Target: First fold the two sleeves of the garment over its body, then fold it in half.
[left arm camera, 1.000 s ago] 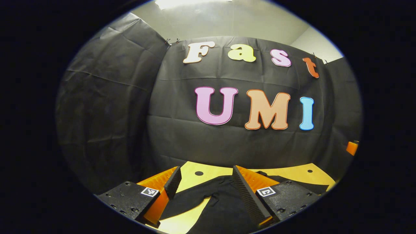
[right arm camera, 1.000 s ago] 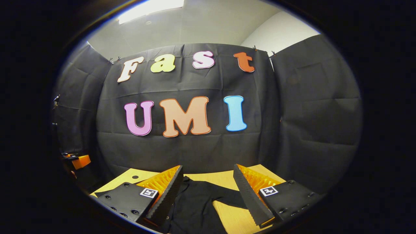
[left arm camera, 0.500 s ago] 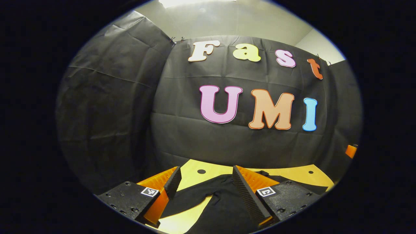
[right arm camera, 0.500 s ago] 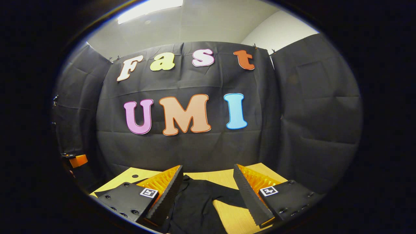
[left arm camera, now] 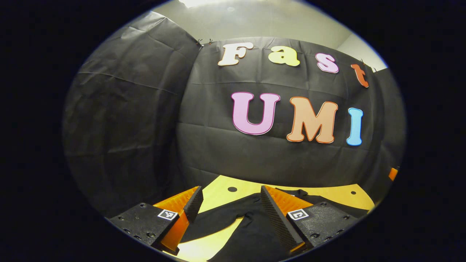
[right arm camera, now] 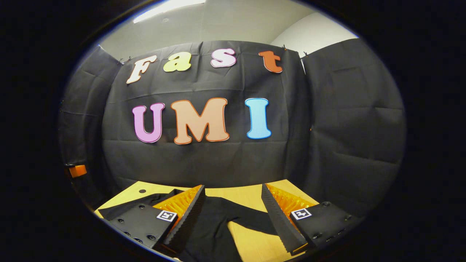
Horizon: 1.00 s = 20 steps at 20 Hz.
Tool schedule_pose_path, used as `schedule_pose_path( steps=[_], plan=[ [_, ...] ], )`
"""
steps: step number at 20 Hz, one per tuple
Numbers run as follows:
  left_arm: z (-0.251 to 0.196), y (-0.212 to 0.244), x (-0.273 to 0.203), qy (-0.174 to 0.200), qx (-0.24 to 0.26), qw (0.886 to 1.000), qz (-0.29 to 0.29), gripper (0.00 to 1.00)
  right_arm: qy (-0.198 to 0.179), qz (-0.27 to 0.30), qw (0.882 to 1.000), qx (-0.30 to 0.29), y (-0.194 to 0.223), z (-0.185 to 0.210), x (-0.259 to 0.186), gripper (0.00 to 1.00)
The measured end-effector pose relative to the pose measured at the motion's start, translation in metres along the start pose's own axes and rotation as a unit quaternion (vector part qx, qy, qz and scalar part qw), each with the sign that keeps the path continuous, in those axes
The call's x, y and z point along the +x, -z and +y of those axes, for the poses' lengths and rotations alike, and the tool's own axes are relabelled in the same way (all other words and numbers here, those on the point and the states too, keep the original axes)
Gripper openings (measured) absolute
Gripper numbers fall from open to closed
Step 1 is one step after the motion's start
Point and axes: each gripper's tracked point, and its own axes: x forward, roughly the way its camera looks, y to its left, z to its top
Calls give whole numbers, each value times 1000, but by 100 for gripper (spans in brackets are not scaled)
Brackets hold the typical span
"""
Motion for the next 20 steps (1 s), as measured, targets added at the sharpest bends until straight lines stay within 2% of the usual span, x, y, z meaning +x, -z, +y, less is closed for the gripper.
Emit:
schedule_pose_path(
  steps=[7, 14, 20],
  plan=[
    [16, 2, 1, -48, 5, 999, 6, 93, 60, 59, 996, -17, 57, -80, 45, 98],
    [24, 7, 2, -89, 30, 995, 19, 93, 117, 126, 985, 9, 125, -172, 90, 96],
    [28, 19, 4, -117, 16, 992, 37, 93, 130, 197, 972, 1, 196, -215, 114, 98]
  ],
)
